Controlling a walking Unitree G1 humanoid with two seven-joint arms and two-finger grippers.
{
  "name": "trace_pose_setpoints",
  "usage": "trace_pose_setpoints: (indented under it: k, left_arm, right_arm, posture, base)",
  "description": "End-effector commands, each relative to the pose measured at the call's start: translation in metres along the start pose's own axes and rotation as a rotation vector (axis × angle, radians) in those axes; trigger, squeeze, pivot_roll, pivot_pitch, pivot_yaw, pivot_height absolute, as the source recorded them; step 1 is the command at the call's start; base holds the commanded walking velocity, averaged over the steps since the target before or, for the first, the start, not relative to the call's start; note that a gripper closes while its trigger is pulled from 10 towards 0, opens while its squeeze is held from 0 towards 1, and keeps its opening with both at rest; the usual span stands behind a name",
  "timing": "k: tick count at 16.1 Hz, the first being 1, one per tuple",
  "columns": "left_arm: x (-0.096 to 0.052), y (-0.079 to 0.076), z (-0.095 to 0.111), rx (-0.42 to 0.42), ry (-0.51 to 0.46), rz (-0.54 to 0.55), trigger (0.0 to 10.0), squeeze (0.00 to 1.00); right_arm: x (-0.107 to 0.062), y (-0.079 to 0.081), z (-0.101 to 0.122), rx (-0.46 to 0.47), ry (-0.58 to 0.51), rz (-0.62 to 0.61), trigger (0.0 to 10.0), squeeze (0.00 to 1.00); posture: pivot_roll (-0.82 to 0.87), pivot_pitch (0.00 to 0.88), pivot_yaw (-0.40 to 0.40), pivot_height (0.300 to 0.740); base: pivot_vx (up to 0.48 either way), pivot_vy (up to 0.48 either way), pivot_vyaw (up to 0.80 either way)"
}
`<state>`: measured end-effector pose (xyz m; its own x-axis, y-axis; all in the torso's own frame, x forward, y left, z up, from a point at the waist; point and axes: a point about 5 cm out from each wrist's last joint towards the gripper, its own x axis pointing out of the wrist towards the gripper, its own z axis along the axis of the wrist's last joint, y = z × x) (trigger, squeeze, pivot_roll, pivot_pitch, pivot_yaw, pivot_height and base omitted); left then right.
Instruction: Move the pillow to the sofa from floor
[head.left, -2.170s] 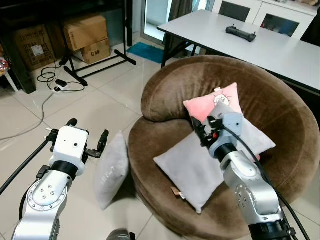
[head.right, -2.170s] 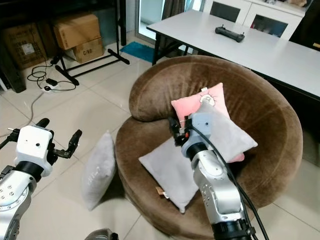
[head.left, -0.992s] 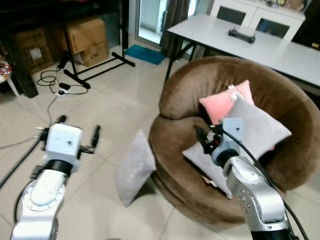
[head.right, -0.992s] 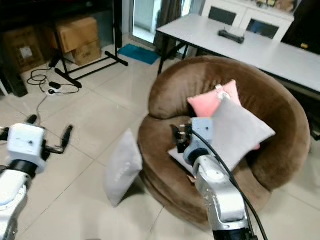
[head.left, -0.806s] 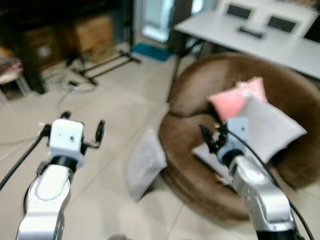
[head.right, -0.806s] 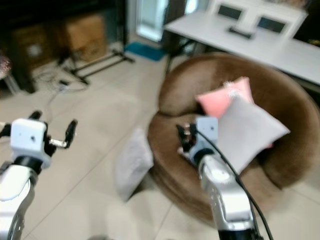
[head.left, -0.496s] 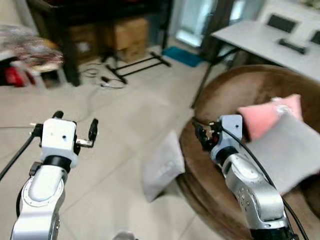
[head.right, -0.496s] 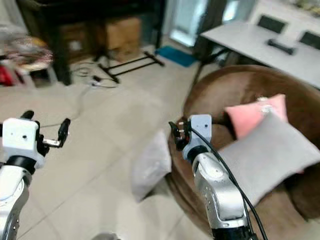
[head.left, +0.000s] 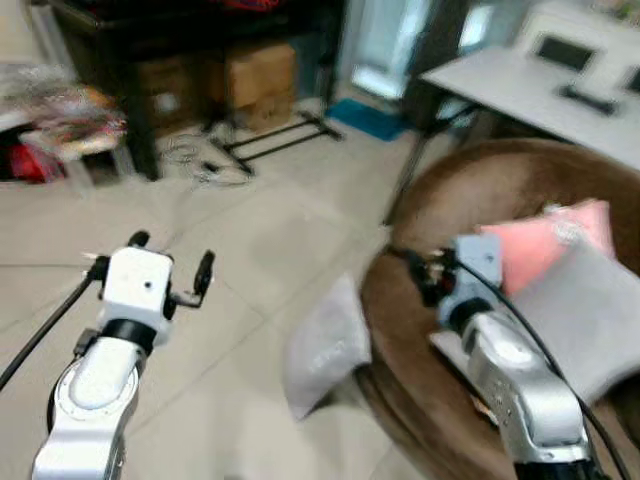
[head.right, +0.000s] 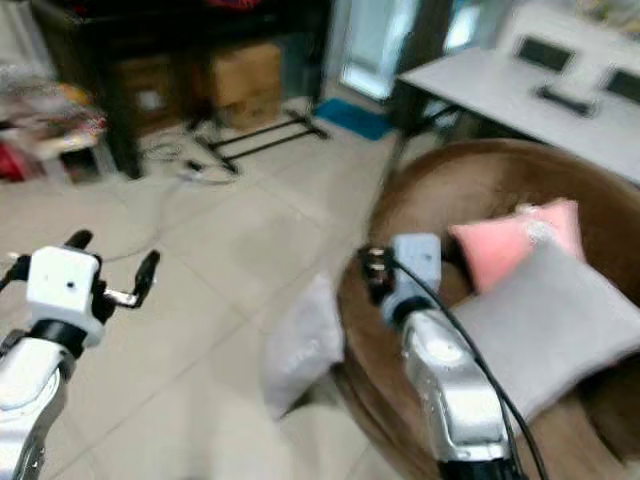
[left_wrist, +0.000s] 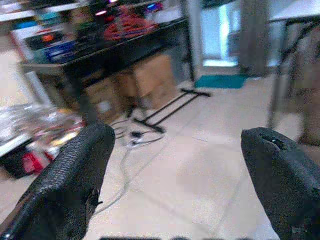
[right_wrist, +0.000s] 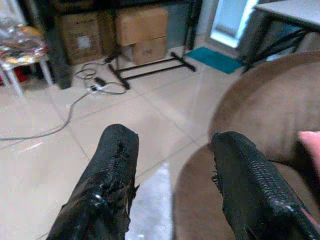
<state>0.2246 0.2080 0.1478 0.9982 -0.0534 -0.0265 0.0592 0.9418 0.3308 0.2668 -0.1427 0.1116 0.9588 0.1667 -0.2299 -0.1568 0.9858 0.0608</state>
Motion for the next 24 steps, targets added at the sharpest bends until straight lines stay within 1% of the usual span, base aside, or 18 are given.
trace_pose_setpoints:
  k: [1,2,3,4,7,9,10,11,12,14,15,16,17,20,24]
  left_arm:
    - [-0.001,0.003,0.002,0.012,-0.008,0.013,10.0,0.0]
    - [0.0,0.004,0.002,0.015,-0.01,0.014,10.0,0.0]
    - [0.0,0.005,0.001,0.021,-0.013,0.016,10.0,0.0]
    - [-0.001,0.005,0.001,0.027,-0.015,0.016,10.0,0.0]
    - [0.0,0.007,0.0,0.057,-0.022,0.008,10.0,0.0]
    - [0.001,0.008,0.0,0.06,-0.026,0.006,10.0,0.0]
    - [0.002,0.008,-0.001,0.069,-0.028,-0.001,10.0,0.0]
    - [0.002,0.008,-0.001,0.071,-0.029,-0.004,10.0,0.0]
    - [0.003,0.007,-0.002,0.071,-0.031,-0.008,10.0,0.0]
    - [0.006,0.006,-0.001,0.075,-0.045,-0.042,10.0,0.0]
    - [0.007,0.006,-0.001,0.079,-0.048,-0.051,10.0,0.0]
    - [0.009,0.009,-0.001,0.081,-0.052,-0.061,10.0,0.0]
    - [0.011,0.011,-0.002,0.08,-0.052,-0.066,10.0,0.0]
    - [0.014,0.009,-0.003,0.082,-0.053,-0.088,10.0,0.0]
    - [0.013,0.006,-0.005,0.068,-0.057,-0.091,10.0,0.0]
  right_arm:
    - [0.003,0.006,0.004,0.0,-0.013,0.019,10.0,0.0]
    - [0.003,0.005,0.005,0.001,-0.018,0.009,10.0,0.0]
    - [0.003,0.001,0.004,0.022,-0.025,-0.022,10.0,0.0]
    - [0.002,0.0,0.003,0.025,-0.022,-0.027,10.0,0.0]
    - [0.001,-0.002,0.002,0.029,-0.028,-0.046,10.0,0.0]
    - [0.0,-0.003,0.001,0.027,-0.033,-0.066,10.0,0.0]
    - [0.0,-0.004,-0.003,0.054,-0.017,-0.066,10.0,0.0]
    - [-0.001,-0.005,-0.004,0.056,-0.015,-0.071,10.0,0.0]
    - [-0.002,-0.007,-0.006,0.039,-0.008,-0.08,10.0,0.0]
    - [-0.004,-0.009,-0.009,0.046,-0.008,-0.112,10.0,0.0]
    - [-0.005,-0.009,-0.009,0.051,-0.013,-0.123,10.0,0.0]
    - [-0.008,-0.008,-0.011,0.062,-0.017,-0.144,10.0,0.0]
    - [-0.01,-0.006,-0.013,0.062,-0.02,-0.142,10.0,0.0]
    - [-0.013,-0.003,-0.016,0.064,-0.021,-0.134,10.0,0.0]
    - [-0.011,-0.008,-0.013,0.045,-0.027,-0.14,10.0,0.0]
  posture:
    - [0.09,0.0,-0.108,0.74]
    - [0.09,0.0,-0.105,0.74]
    - [0.09,0.0,-0.105,0.74]
    - [0.09,0.0,-0.105,0.74]
    - [0.09,0.0,-0.081,0.74]
    - [0.08,0.0,-0.075,0.74]
    - [0.08,0.0,-0.073,0.74]
    - [0.08,0.0,-0.069,0.74]
    - [0.08,0.0,-0.059,0.74]
    - [0.08,0.0,-0.011,0.74]
    - [0.08,0.0,-0.005,0.74]
    - [0.07,0.0,0.029,0.74]
    - [0.07,0.0,0.044,0.74]
    - [0.06,0.0,0.055,0.74]
    - [0.06,0.0,0.026,0.74]
  base:
    - [0.266,0.0,0.8]
    - [0.259,0.0,0.8]
    - [0.262,0.0,0.0]
    - [0.259,0.0,0.0]
    - [0.26,0.0,0.0]
    - [0.262,0.0,0.0]
    - [0.262,0.0,0.0]
    - [0.266,0.0,-0.8]
    - [0.259,0.0,-0.8]
    - [0.261,0.0,-0.8]
    - [0.259,0.0,-0.8]
    - [0.262,0.0,0.0]
    - [0.262,0.0,0.0]
    - [0.26,0.0,0.0]
    - [0.261,0.0,0.0]
